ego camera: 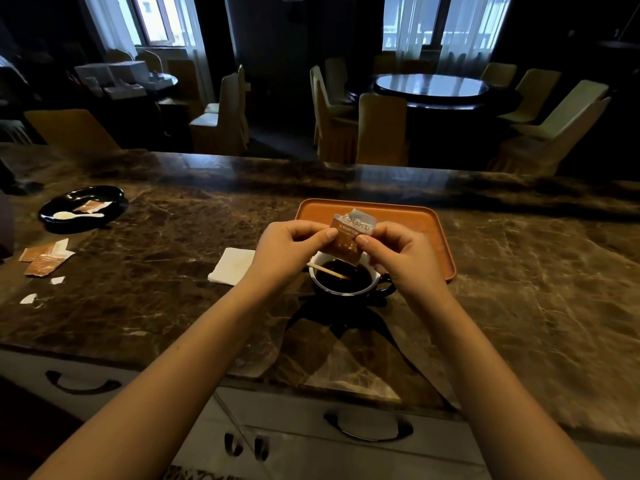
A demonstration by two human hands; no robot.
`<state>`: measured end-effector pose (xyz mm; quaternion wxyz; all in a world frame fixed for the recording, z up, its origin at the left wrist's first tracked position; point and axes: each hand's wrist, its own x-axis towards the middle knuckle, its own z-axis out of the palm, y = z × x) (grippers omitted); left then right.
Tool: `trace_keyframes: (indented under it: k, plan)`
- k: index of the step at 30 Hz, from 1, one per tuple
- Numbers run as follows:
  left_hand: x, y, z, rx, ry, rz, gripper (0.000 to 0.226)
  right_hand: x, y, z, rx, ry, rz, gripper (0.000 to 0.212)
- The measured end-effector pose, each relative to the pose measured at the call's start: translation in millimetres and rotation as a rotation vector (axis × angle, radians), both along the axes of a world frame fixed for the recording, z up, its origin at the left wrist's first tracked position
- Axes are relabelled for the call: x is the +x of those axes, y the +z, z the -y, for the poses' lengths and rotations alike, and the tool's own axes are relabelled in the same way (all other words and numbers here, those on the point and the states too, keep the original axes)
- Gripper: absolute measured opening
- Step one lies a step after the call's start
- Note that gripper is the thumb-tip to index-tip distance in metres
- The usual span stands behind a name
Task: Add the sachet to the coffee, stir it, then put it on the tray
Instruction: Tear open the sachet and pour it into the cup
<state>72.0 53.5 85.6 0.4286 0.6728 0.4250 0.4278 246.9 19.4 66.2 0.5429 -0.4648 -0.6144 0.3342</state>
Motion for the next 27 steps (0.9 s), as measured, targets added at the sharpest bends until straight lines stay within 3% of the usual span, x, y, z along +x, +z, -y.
trace_keyframes:
  k: [3, 6, 13, 16, 19, 22, 25, 27]
  plan:
    - [-3, -4, 3, -0.053, -0.009, 0.016, 0.011, -2, 0, 2, -0.044, 0.057, -0.030, 0.019]
    - [-6, -6, 6, -0.088, -0.038, 0.045, 0.009, -4, -1, 2, -0.020, -0.017, -0.053, 0.011]
    - [-10, -8, 11, -0.063, -0.041, 0.058, 0.011, -9, -8, 6, -0.023, 0.045, -0.021, 0.010]
    - [-22, -13, 12, -0.083, -0.001, 0.028, 0.012, 4, -20, 7, -0.078, -0.095, -0.040, 0.017]
    - [-46, -22, 14, -0.172, 0.029, 0.008, 0.012, 27, -43, 5, -0.153, -0.304, 0.079, 0.021]
    - [-69, -35, 14, -0.200, 0.123, -0.044, 0.012, 41, -60, 4, -0.234, -0.315, 0.247, 0.024]
    - [-82, -48, 15, -0.286, 0.179, -0.049, 0.011, 39, -71, 3, -0.319, -0.205, 0.167, 0.021]
    - [-86, -59, 13, -0.291, 0.230, -0.159, 0.013, 38, -74, 2, -0.379, -0.151, 0.050, 0.025]
